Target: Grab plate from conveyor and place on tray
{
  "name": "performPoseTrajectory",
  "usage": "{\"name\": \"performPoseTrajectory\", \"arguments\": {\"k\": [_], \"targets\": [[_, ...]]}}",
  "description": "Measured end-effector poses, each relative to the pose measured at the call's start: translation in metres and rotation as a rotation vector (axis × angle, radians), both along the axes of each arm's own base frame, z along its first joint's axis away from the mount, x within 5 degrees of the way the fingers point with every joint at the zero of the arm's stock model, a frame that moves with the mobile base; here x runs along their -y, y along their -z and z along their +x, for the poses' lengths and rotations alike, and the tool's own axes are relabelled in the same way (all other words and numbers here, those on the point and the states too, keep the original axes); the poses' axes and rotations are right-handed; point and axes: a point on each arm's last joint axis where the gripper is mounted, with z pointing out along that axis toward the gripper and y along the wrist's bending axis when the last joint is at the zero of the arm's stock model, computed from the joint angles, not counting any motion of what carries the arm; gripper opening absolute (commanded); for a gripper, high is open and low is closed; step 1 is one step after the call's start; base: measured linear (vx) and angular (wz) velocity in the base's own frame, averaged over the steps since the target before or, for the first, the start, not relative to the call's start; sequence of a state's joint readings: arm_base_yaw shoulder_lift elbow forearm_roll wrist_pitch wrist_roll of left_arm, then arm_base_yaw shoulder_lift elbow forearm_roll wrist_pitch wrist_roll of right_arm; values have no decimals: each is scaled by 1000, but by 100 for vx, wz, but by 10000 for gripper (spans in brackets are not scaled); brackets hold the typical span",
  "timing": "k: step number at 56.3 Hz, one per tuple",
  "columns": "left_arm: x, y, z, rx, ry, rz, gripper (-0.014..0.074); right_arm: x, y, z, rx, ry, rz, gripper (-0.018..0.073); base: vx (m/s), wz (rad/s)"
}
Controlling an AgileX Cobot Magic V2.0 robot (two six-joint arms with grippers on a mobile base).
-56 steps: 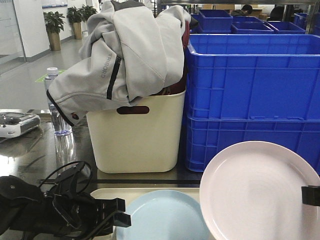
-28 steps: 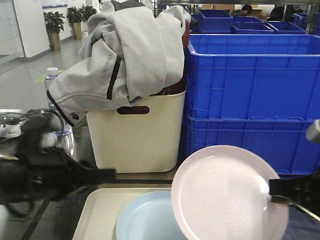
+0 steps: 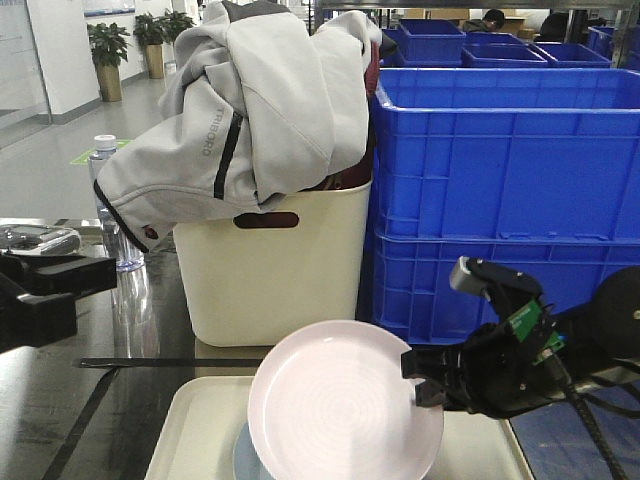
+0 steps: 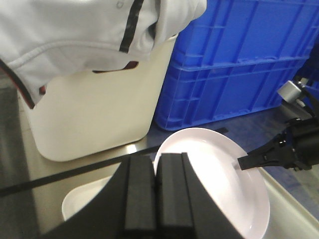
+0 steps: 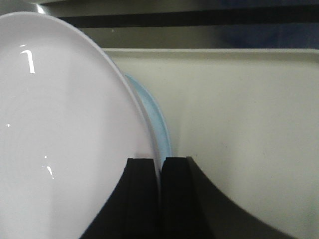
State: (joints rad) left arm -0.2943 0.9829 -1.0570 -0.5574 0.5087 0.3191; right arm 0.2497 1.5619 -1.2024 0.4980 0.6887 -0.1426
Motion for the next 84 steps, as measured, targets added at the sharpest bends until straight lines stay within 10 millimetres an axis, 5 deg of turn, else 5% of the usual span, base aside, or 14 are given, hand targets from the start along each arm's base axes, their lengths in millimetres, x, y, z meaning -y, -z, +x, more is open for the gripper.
{"name": "performPoseTrajectory", "arguments": {"k": [13,40,49,54,58,71,80,84], "targets": [[0,2,0,-15,2,9,-3,-3,18,11,-31,7,-2,34,0,0],[0,2,0,-24,-1,0,-2,-11,13,13,18,-38,87,387,0,0],[-1,3,0,-24,-1,24,0,-9,5,10,76,-73,49,316,0,0],[-2,6,0,-29,-5,74,0,-4,-12,1,145,-103,-6,128,0,0],[-5,10,-1,-54,-14,129,0,3,-31,-12,214,-128,-66,-17,0,0],[-26,37,-12,-183,-147,308,0,34,-86,-89,424,-117,-211,-12,0,0],[-44,79,-54,-200,-206,338,0,58,-82,-161,619,-58,-227,-11,0,0],[-51,102,-75,-196,-211,322,0,67,-60,-188,677,-31,-227,-11,0,0]]}}
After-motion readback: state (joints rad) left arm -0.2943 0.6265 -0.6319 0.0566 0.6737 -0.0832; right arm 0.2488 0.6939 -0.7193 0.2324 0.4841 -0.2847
